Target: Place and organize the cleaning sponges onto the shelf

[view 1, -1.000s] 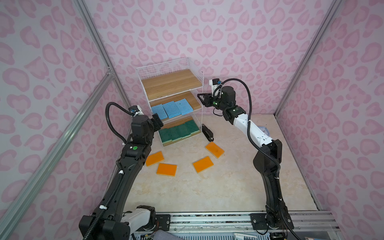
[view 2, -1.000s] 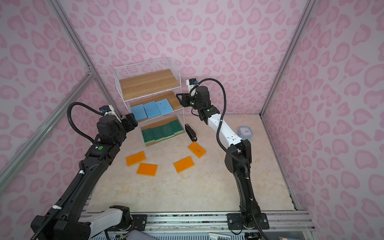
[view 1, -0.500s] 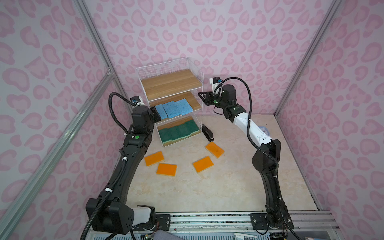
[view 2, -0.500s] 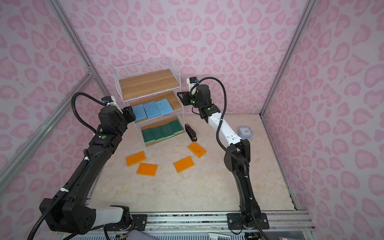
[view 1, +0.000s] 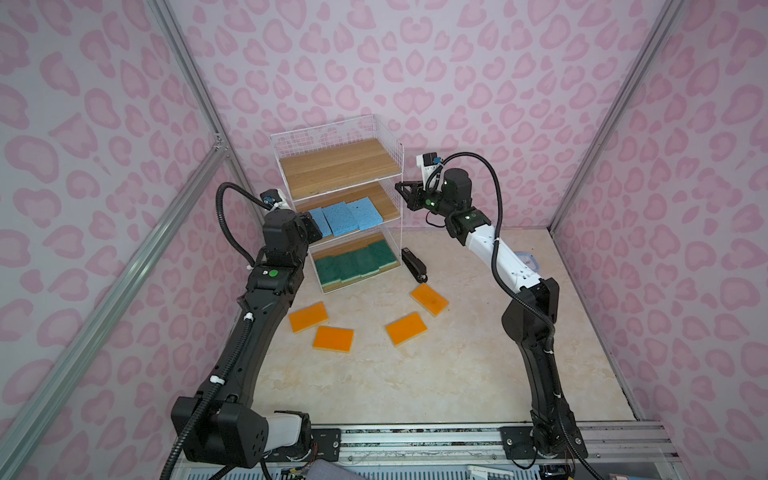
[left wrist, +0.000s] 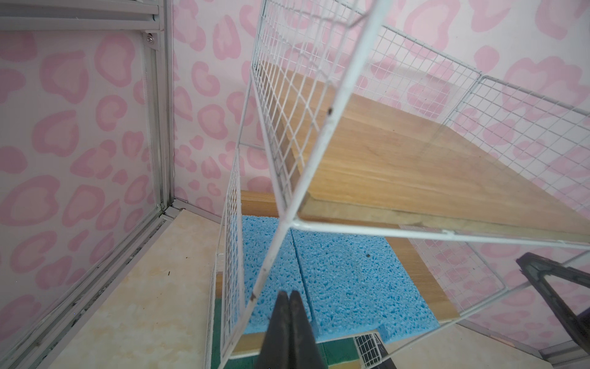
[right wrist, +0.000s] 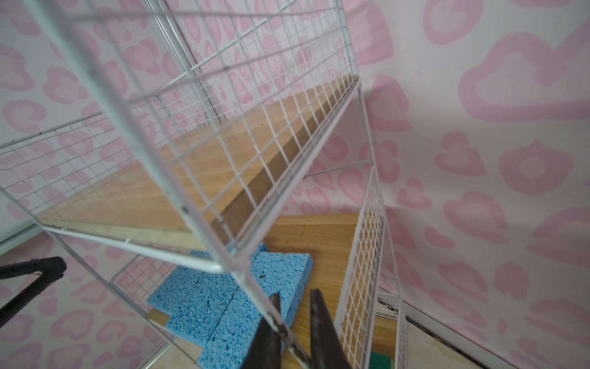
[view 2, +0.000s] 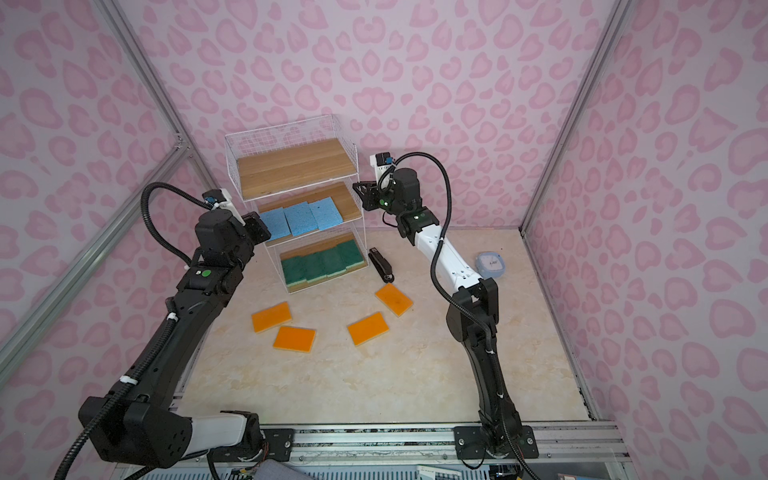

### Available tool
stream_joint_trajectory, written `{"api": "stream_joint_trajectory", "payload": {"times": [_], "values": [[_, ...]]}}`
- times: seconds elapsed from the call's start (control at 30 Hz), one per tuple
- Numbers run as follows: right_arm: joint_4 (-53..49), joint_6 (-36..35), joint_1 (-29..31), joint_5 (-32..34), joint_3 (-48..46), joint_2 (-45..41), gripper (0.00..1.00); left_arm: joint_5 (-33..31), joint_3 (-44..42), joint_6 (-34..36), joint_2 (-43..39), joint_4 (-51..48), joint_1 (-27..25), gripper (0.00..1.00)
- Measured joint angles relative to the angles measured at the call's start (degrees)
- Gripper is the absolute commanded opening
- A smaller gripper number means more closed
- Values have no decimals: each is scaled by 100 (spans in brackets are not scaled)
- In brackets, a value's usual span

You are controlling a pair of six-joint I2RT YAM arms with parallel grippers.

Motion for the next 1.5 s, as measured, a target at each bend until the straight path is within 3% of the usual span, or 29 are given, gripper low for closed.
{"api": "stream_joint_trajectory", "payload": {"times": [0.43,0.97,1.03,1.1,1.17,1.27,1.37,1.5], "values": [[339,-28,136,17,-1270,-820,8,205,-92,-7,-448,-79,2,4],[1228,22,275,2,-3458,-2214,8,238,-1215,-267,-1707,-149,0,4],[1252,26,280,2,-3556,-2288,16,236,-1357,-306,-1867,-175,2,4],[1285,101,291,-2,-3626,-2328,31,236,-1495,-356,-2015,-221,2,11],[1268,341,313,-26,-3698,-2393,47,214,-1639,-428,-2168,-328,0,27],[1303,442,361,-48,-3768,-2494,63,151,-1853,-654,-2367,-577,2,49],[1333,514,378,-50,-3873,-2590,71,149,-2111,-935,-2538,-925,0,66],[1342,560,367,-44,-4183,-2835,77,175,-2529,-1335,-2693,-1440,0,69]]}}
